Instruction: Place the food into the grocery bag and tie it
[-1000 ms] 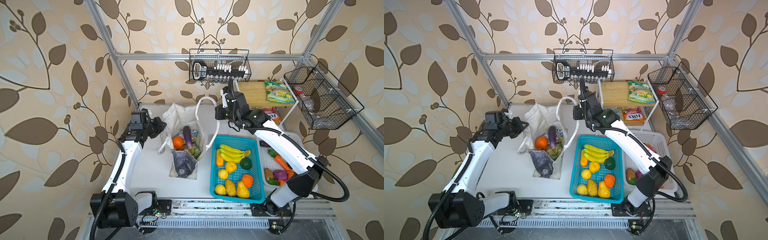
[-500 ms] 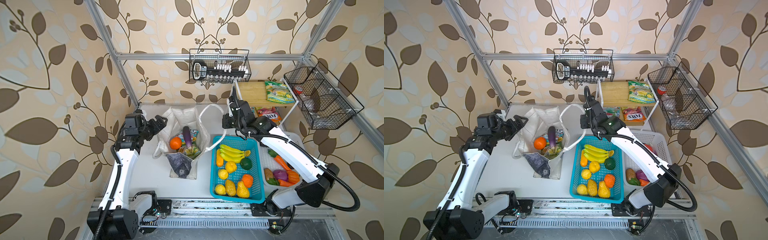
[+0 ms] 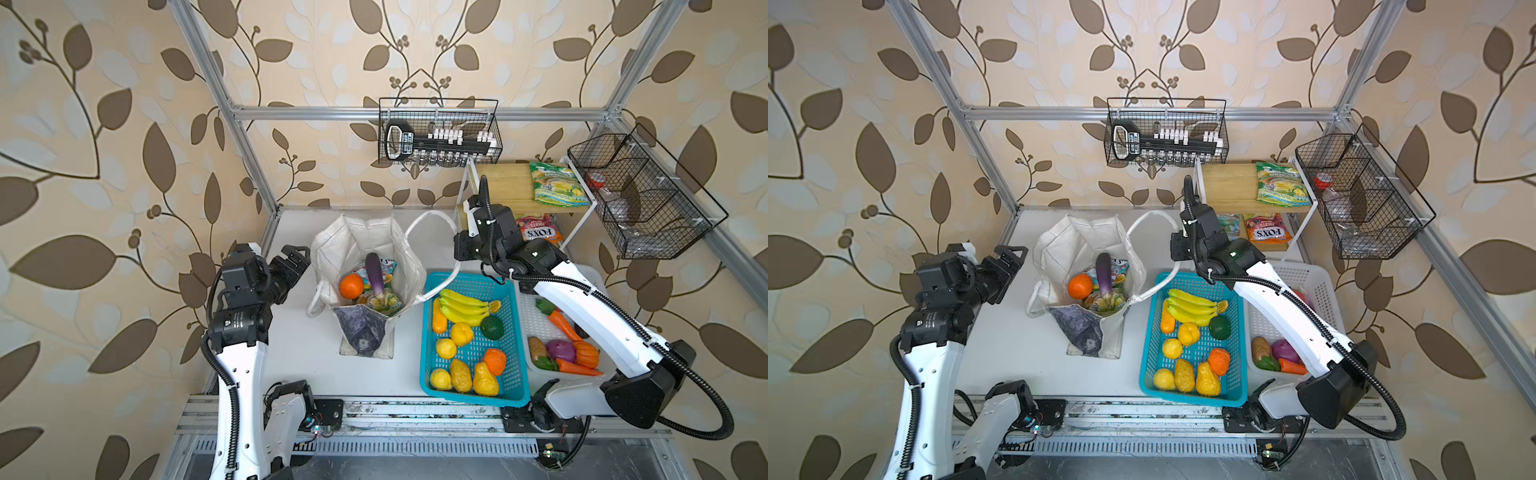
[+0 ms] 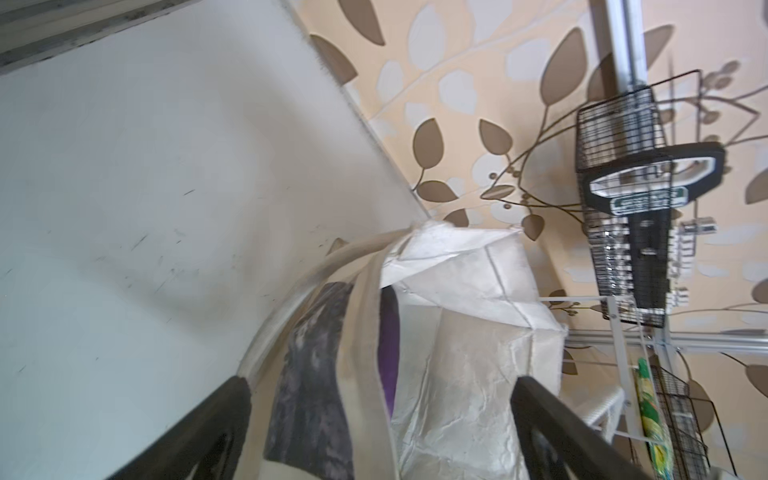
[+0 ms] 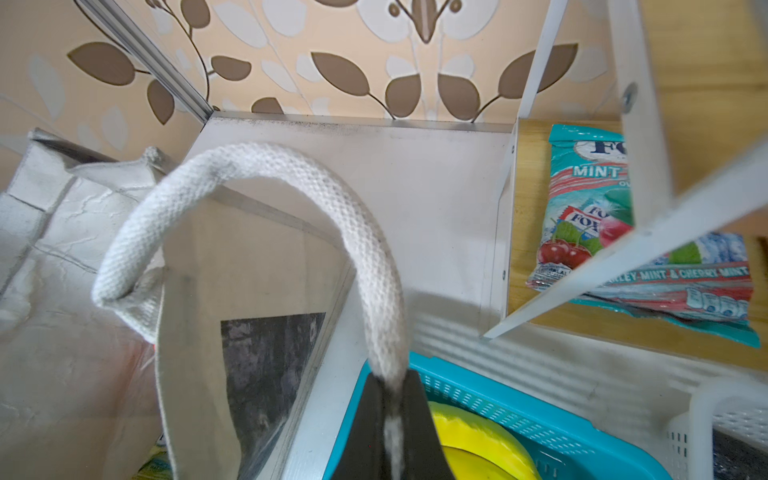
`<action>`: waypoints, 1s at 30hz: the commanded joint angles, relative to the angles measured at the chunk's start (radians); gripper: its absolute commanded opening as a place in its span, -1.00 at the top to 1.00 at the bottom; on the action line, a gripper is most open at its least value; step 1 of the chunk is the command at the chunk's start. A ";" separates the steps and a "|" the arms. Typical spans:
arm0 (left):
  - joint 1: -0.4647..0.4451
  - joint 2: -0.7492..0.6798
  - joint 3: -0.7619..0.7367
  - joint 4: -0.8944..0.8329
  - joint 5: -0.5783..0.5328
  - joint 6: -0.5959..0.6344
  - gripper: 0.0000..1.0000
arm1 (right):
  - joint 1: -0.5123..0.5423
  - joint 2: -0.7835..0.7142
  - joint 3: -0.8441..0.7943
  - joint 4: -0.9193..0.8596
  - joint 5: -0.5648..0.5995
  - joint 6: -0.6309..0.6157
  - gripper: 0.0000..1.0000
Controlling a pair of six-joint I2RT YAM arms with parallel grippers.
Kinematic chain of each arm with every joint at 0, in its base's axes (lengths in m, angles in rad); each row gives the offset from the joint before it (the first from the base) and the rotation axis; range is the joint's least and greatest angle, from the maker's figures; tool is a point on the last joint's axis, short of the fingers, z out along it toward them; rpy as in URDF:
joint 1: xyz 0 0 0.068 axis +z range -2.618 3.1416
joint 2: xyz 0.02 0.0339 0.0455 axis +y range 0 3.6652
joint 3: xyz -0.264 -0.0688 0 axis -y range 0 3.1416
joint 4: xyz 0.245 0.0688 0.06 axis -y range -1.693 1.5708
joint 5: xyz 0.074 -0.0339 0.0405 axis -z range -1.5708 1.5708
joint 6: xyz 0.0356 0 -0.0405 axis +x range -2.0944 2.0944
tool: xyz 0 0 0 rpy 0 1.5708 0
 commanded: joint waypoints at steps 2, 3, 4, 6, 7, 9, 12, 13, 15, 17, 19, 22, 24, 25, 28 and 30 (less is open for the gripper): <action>0.087 -0.054 -0.088 0.017 0.048 -0.114 -0.97 | -0.006 -0.022 -0.025 0.022 -0.027 -0.036 1.00; 0.113 -0.082 -0.142 0.055 0.100 -0.159 -0.97 | -0.005 -0.026 -0.030 0.024 -0.026 -0.040 1.00; 0.133 -0.120 -0.195 0.089 0.126 -0.203 -0.98 | -0.006 -0.030 -0.036 0.026 -0.028 -0.042 1.00; 0.142 -0.182 -0.265 0.098 0.104 -0.239 -0.98 | -0.009 -0.040 -0.049 0.028 -0.034 -0.043 1.00; 0.144 -0.197 -0.283 0.086 0.087 -0.237 -0.98 | -0.012 -0.048 -0.056 0.032 -0.042 -0.042 1.00; 0.157 -0.211 -0.334 0.089 0.087 -0.246 -0.97 | -0.012 -0.063 -0.074 0.049 -0.062 -0.042 1.00; 0.180 -0.230 -0.477 0.217 0.201 -0.364 -0.87 | -0.013 -0.077 -0.085 0.052 -0.074 -0.040 1.00; 0.180 -0.223 -0.523 0.284 0.249 -0.409 -0.84 | -0.013 -0.079 -0.083 0.051 -0.075 -0.039 1.00; 0.180 -0.191 -0.580 0.388 0.315 -0.467 -0.86 | -0.012 -0.092 -0.091 0.061 -0.072 -0.040 1.00; 0.180 -0.145 -0.592 0.416 0.322 -0.459 -0.94 | -0.012 -0.101 -0.100 0.074 -0.067 -0.040 1.00; 0.180 -0.089 -0.604 0.467 0.338 -0.449 -0.98 | -0.013 -0.101 -0.104 0.077 -0.065 -0.038 1.00; 0.177 0.058 -0.692 0.708 0.483 -0.569 -0.98 | -0.015 -0.095 -0.112 0.090 -0.069 -0.033 1.00; 0.168 0.139 -0.734 0.867 0.521 -0.642 -0.98 | -0.016 -0.087 -0.112 0.094 -0.071 -0.031 1.00; 0.166 0.156 -0.748 0.914 0.518 -0.665 -0.97 | -0.015 -0.082 -0.113 0.096 -0.072 -0.030 1.00; 0.131 0.154 -0.726 0.900 0.471 -0.640 -0.87 | -0.016 -0.071 -0.111 0.103 -0.073 -0.028 1.00; 0.073 0.173 -0.708 0.926 0.435 -0.650 -0.75 | -0.015 -0.065 -0.112 0.108 -0.069 -0.028 1.00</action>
